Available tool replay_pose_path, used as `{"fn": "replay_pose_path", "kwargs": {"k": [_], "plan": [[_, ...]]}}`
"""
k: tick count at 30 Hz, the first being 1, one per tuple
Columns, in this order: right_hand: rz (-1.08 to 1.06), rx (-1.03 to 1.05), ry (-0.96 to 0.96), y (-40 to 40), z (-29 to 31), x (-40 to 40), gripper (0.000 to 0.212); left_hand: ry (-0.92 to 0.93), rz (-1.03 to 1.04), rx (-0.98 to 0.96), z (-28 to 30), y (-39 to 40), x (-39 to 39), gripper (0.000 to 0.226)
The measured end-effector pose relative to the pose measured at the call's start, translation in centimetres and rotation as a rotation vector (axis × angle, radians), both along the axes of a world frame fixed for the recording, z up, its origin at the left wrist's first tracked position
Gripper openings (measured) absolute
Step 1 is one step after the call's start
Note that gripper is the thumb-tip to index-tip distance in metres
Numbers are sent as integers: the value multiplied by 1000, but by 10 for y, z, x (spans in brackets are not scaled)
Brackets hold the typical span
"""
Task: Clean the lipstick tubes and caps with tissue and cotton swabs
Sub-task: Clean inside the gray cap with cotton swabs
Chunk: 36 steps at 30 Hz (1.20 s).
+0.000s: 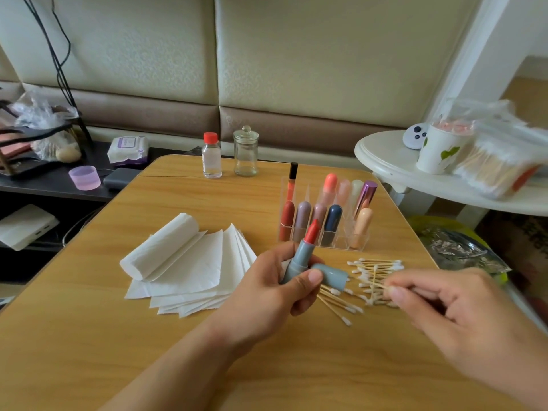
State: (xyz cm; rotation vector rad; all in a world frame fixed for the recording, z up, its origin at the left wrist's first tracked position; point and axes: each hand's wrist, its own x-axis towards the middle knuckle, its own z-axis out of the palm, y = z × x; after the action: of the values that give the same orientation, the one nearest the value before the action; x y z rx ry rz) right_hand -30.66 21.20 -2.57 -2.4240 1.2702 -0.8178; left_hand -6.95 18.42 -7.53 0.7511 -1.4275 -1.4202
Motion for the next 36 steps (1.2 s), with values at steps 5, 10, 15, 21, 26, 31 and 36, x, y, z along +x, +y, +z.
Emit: {"fn": "replay_pose_path", "kwargs": {"k": [5, 10, 15, 21, 26, 31, 36], "plan": [[89, 73, 13, 4, 0, 1, 35, -9, -2, -8, -1, 0, -1, 20], [3, -8, 42, 3, 1, 0, 31, 36, 4, 15, 0, 0, -1, 23], [35, 34, -51, 6, 7, 2, 28, 54, -16, 28, -1, 0, -2, 21], [39, 21, 81, 10, 5, 4, 30, 107, -10, 65, -2, -2, -3, 16], [72, 386, -396, 18, 13, 3, 47, 262, -132, 149, -1, 0, -4, 10], [5, 480, -709, 23, 11, 6, 63, 470, -291, 249, 2, 2, -2, 23], [-33, 396, -870, 32, 8, 27, 63, 585, -437, 279, 3, 2, 0, 24]]}}
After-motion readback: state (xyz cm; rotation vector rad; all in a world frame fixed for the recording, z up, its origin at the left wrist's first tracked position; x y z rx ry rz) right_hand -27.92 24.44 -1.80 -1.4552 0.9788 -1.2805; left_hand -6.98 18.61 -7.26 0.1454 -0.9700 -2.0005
